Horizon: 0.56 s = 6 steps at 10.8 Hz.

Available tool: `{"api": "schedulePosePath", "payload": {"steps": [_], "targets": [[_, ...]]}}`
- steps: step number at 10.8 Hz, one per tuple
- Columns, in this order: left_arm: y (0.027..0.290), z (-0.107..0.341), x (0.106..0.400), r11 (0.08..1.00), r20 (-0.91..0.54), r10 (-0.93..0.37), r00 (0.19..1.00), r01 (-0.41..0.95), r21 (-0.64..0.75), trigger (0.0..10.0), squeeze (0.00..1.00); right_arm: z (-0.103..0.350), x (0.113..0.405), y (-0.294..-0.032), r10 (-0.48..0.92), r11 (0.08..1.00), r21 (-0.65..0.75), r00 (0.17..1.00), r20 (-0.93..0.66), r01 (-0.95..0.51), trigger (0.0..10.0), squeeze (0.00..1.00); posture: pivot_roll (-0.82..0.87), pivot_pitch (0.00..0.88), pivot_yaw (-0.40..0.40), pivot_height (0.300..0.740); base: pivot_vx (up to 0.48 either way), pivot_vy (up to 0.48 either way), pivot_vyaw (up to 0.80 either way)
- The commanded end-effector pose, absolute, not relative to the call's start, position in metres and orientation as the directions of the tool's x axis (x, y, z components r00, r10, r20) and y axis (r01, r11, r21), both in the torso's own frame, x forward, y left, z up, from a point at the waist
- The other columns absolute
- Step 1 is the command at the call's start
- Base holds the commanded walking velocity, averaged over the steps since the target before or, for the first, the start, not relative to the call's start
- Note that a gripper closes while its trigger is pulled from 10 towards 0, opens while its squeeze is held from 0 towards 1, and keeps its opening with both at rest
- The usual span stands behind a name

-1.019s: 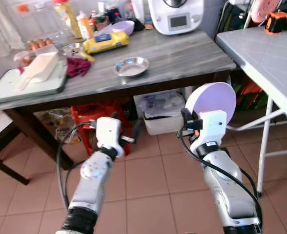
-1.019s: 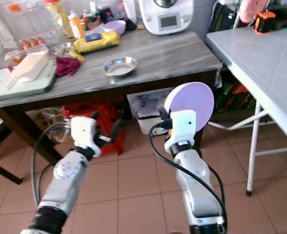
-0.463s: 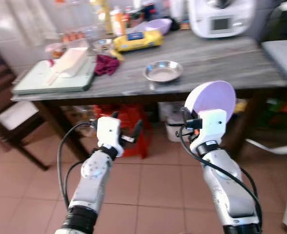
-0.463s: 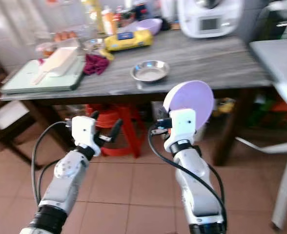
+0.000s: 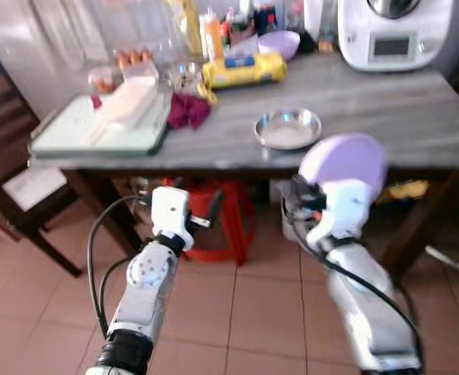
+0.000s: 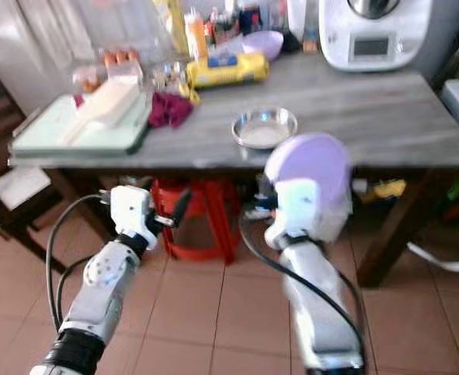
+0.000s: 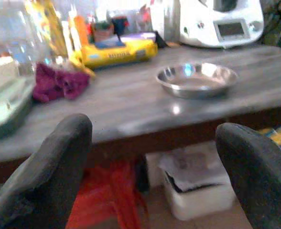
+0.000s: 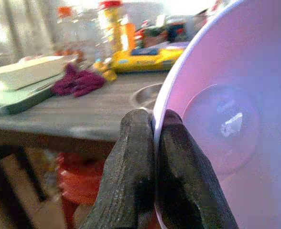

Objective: Setting the table

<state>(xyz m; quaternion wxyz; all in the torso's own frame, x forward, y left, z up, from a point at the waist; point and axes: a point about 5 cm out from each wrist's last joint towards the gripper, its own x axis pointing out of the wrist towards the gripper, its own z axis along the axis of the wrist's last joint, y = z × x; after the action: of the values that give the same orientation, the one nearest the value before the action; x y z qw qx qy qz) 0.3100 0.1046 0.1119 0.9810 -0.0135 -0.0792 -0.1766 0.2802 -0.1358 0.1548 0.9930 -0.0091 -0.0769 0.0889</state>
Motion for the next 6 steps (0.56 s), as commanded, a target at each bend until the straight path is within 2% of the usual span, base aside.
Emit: {"api": "schedulePosePath", "payload": {"steps": [1, 4, 6], "targets": [[0.107, 0.12, 0.311, 0.943, 0.194, -0.33, 0.924, 0.331, 0.027, 10.0, 0.0, 0.161, 0.276, -0.145, 0.133, 0.991, -0.038, 0.974, 0.186, -0.128, 10.0, 0.0, -0.14, 0.054, 0.117, 0.74, 0.33, 0.0, 0.0], [0.143, 0.122, 0.307, 0.981, 0.21, -0.194, 0.958, 0.184, 0.068, 10.0, 0.0, 0.162, 0.261, -0.162, 0.062, 0.996, -0.081, 0.979, 0.194, -0.047, 10.0, 0.0, -0.15, 0.057, 0.121, 0.74, 0.329, 0.0, 0.0], [0.153, 0.117, 0.299, 0.986, 0.196, -0.154, 0.969, 0.139, 0.087, 10.0, 0.0, 0.162, 0.257, -0.165, 0.062, 0.994, -0.103, 0.979, 0.192, -0.043, 10.0, 0.0, -0.15, 0.059, 0.119, 0.74, 0.324, 0.0, 0.0]]}}
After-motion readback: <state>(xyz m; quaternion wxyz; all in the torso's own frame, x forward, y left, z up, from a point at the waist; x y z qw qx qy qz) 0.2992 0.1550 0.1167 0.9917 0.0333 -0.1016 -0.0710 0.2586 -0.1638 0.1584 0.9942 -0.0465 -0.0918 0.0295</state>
